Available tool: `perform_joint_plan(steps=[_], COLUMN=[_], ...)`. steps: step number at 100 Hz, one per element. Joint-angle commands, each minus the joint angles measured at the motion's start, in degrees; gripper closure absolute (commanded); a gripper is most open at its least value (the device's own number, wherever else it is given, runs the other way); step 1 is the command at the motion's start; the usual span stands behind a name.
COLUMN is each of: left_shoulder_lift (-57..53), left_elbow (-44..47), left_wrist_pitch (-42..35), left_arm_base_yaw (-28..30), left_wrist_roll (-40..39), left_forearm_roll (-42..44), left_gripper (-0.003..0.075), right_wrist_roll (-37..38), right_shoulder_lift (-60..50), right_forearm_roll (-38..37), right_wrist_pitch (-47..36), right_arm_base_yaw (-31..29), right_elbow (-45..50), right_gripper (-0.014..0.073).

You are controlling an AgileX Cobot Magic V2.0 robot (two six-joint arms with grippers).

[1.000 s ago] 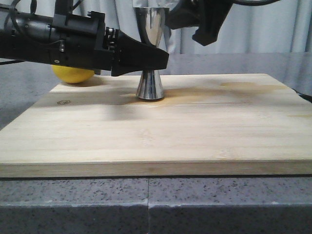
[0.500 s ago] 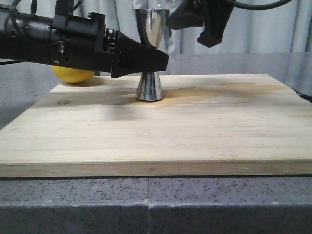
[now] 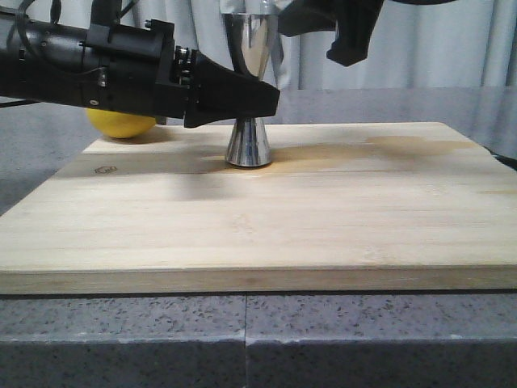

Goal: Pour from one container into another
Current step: 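Tilt the beaker with the right gripper, pouring water into the jigger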

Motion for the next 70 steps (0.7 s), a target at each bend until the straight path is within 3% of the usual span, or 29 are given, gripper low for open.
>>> perform_joint_plan(steps=[1, 70], left_shoulder_lift=[-2.6, -2.6], left_elbow=[-1.6, -1.6], left_wrist_pitch=[6.2, 6.2], left_arm_base_yaw=[-0.4, -0.4], left_wrist_roll=[-0.2, -0.2], left_forearm_roll=[-5.0, -5.0], left_gripper=[0.0739, 0.0739], right_wrist_roll=[0.1, 0.1], right_shoulder_lift=[-1.9, -1.9], right_forearm_roll=[-0.4, -3.8], right_wrist_pitch=[1.0, 0.8], right_arm_base_yaw=[0.0, 0.0], right_elbow=[-2.1, -2.1], right_gripper=[0.0315, 0.0315])
